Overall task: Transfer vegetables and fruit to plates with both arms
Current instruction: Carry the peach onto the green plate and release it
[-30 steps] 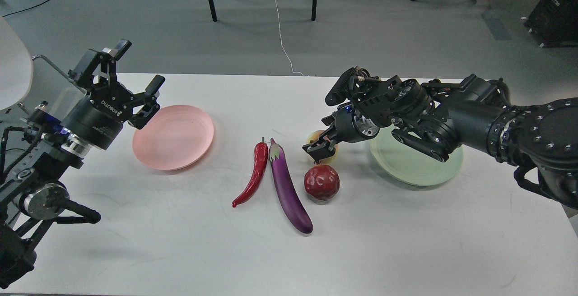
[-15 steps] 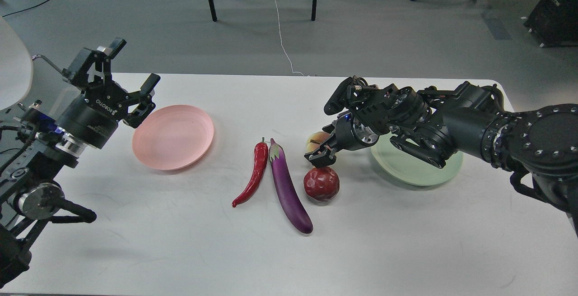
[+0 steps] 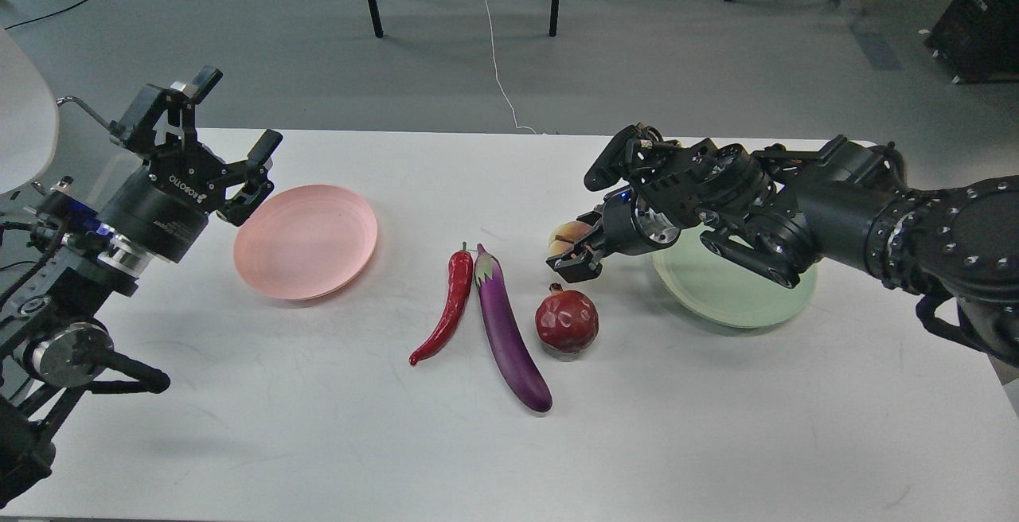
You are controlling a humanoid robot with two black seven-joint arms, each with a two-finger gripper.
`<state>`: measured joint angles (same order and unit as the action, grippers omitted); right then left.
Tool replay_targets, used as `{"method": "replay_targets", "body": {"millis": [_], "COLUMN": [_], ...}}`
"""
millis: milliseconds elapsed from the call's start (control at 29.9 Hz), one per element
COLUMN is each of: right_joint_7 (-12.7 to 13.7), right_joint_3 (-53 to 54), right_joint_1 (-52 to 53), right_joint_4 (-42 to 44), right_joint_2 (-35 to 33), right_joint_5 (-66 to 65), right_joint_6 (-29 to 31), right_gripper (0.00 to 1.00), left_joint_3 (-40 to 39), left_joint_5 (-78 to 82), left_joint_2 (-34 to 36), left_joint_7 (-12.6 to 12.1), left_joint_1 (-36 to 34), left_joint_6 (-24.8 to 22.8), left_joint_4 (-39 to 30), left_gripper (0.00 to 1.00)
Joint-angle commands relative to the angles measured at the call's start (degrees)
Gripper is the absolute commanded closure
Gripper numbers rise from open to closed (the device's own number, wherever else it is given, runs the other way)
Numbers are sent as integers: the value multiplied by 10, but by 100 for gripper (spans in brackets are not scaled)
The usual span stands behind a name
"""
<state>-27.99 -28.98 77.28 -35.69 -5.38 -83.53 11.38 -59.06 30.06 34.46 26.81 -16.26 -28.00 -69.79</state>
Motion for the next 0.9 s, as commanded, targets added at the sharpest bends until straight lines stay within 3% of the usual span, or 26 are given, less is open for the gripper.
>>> {"method": "replay_targets", "body": {"millis": [0,167,335,502,870], "right_joint_7": [0,0,0,0,0], "right_joint_3": [2,1,-21,-22,-21], "right_joint_1": [45,74,56,4,-49], "right_joint_4": [-53,-108,-111,-98,3], "right_joint_2": [-70,-196,-262,-264,-209], "right_joint_5": [12,6,-1,0,1], "right_joint_6": [0,0,-4,-45,-64], "right_gripper": [50,49,49,49,47], "left_joint_3": [0,1,4,4,3], "left_joint_5": [0,1,3,4,4], "left_joint_2": [0,-6,-15,-20,-23], "left_joint_7": [0,0,0,0,0], "left_joint_1": [0,0,0,0,0], "left_joint_6": [0,0,0,0,0], "left_joint_4": [-4,-4,-4,-3,-3], "left_gripper": [2,2,2,2,2]}}
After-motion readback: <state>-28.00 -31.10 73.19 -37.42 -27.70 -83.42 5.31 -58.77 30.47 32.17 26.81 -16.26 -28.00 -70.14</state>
